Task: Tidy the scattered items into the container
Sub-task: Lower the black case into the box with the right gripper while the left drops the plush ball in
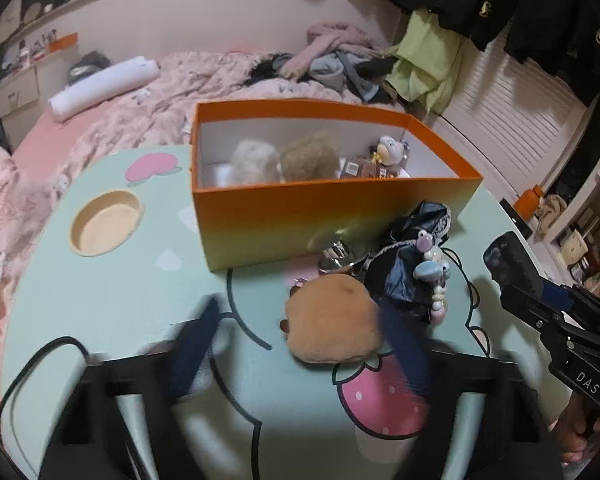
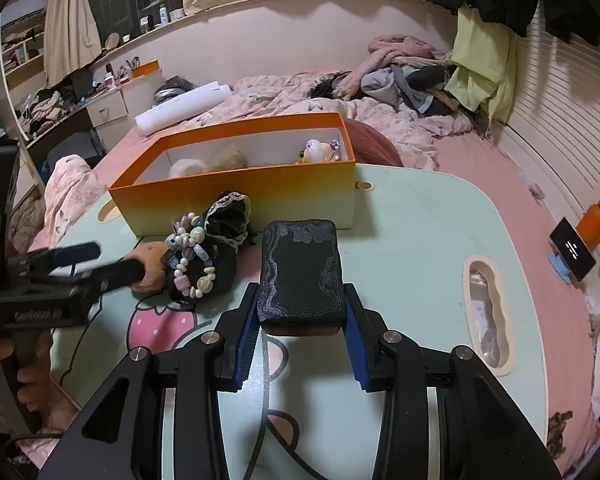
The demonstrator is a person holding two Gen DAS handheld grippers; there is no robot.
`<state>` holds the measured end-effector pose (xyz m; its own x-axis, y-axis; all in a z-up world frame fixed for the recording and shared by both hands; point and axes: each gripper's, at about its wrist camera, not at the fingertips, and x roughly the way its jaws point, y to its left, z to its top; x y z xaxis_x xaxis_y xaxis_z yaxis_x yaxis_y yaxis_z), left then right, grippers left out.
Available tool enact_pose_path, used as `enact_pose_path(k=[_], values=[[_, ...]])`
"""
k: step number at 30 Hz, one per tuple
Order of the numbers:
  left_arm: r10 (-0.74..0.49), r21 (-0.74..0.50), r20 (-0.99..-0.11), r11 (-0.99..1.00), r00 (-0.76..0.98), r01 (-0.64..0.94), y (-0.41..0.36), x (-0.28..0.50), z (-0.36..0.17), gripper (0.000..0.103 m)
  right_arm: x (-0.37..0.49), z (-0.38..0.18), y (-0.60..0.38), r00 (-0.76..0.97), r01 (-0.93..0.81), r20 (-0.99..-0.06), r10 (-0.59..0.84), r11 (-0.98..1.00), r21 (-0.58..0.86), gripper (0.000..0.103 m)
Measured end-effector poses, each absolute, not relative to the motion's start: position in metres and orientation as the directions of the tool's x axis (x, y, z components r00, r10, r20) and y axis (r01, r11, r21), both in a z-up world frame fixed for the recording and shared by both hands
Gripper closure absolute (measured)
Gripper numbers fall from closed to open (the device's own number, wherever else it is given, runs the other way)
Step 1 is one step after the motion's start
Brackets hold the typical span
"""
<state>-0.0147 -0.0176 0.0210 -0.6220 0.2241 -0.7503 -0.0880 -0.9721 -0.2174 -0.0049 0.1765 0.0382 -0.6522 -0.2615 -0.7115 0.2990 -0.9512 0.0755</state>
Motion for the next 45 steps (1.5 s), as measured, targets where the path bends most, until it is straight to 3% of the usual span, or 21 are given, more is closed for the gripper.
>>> enact_pose_path(k=[1, 5, 14, 25, 30, 33, 35, 37, 39, 45], values=[[0.257, -0.242, -0.761, -0.964, -0.596, -0.106, -0.017, -0.016, 0.016, 0.068, -0.006, 0.037, 0.176, -0.649, 0.298, -0.714, -0.263, -0.951, 0.079, 0.063], [0.277, -0.225, -0.751, -0.961, -0.600, -0.161, -0.013, -0.006, 0.014, 0.077, -0.007, 0.032, 0.177, -0.639, 0.292, -0.724, -0.261, -0.952, 0.086, 0.063], [0.308, -0.245, -0.662, -0.951, -0.684, -0.191, -0.026, 0.012, 0.056, 0.079, -0.008, 0.050, 0.176, -0.667, 0.299, -0.693, -0.272, -0.950, 0.086, 0.063], [0.295, -0.202, -0.626, -0.955, -0.722, -0.215, -0.021, -0.052, 0.111, 0.078, -0.066, 0.087, 0.152, -0.700, 0.319, -0.640, -0.318, -0.940, 0.118, 0.063], [0.275, -0.206, -0.669, -0.961, -0.691, -0.183, -0.016, -0.088, 0.104, 0.074, -0.107, 0.085, 0.138, -0.680, 0.299, -0.666, -0.306, -0.945, 0.129, 0.063], [0.211, -0.169, -0.707, -0.977, -0.675, -0.129, -0.014, -0.107, 0.096, 0.061, -0.130, 0.077, 0.134, -0.680, 0.285, -0.669, -0.298, -0.949, 0.133, 0.062], [0.212, -0.176, -0.701, -0.977, -0.681, -0.123, -0.015, -0.107, 0.095, 0.046, -0.142, 0.071, 0.137, -0.665, 0.272, -0.676, -0.318, -0.946, 0.177, 0.062], [0.225, -0.188, -0.688, -0.973, -0.690, -0.130, -0.016, -0.101, 0.094, 0.038, -0.146, 0.068, 0.145, -0.653, 0.252, -0.669, -0.355, -0.935, 0.250, 0.058], [0.225, -0.185, -0.684, -0.974, -0.694, -0.133, -0.017, -0.096, 0.094, 0.038, -0.142, 0.068, 0.151, -0.660, 0.240, -0.657, -0.365, -0.931, 0.276, 0.048], [0.236, -0.207, -0.696, -0.970, -0.678, -0.125, -0.021, -0.087, 0.091, 0.034, -0.122, 0.076, 0.157, -0.679, 0.250, -0.644, -0.351, -0.936, 0.247, 0.047]])
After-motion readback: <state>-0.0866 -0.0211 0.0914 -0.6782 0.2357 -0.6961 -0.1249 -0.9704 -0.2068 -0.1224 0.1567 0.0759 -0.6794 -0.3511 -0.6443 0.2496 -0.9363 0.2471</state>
